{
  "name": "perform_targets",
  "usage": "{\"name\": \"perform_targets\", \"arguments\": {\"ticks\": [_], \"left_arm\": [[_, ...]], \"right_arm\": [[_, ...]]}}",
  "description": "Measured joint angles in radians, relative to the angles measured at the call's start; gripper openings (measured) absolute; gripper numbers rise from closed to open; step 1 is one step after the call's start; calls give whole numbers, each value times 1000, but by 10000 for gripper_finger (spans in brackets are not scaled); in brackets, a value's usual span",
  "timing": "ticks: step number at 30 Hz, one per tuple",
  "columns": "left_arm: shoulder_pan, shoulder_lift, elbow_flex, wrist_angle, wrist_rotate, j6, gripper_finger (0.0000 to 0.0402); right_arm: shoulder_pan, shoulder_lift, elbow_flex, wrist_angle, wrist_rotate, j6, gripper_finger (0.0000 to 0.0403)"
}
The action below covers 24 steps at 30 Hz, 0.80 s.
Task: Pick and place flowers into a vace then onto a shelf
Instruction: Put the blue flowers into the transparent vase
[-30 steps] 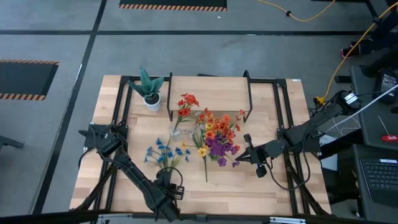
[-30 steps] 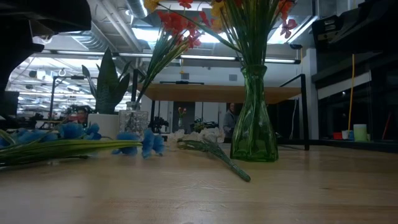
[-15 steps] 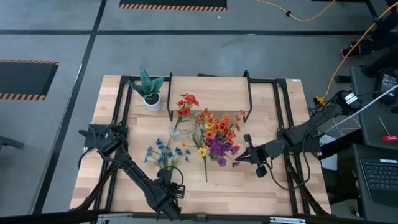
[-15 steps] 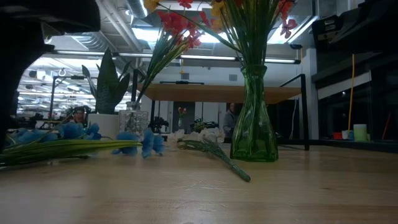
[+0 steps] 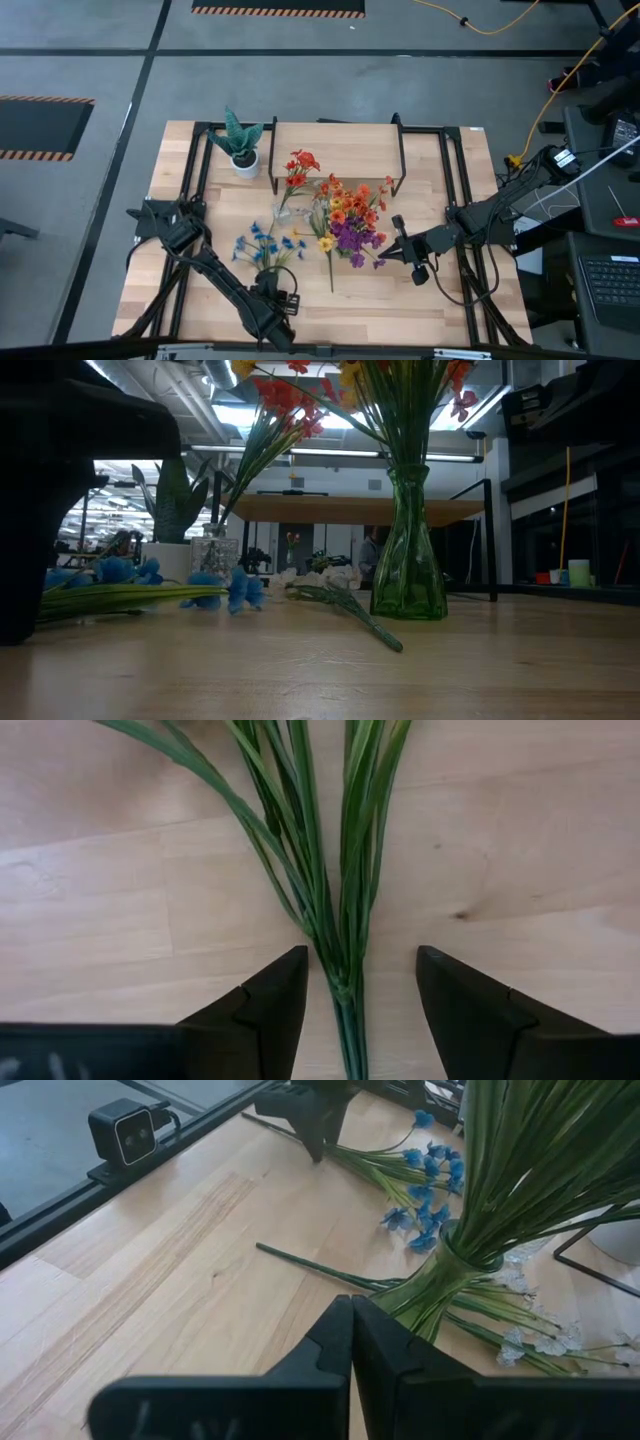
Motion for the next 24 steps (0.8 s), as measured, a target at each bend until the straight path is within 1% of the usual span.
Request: {"name": "perform_targets", "arguments": {"ticks": [16, 20, 24], "left_arm": [[-3, 20, -2, -41, -47, 2, 180], [-3, 29, -1, -34, -58, -1, 157], [-3, 45, -1, -17, -71, 0, 115]], "right_arm": [[0, 0, 0, 0, 0, 0, 10], [0, 0, 0, 0, 0, 0, 10], [0, 0, 0, 0, 0, 0, 10]]}}
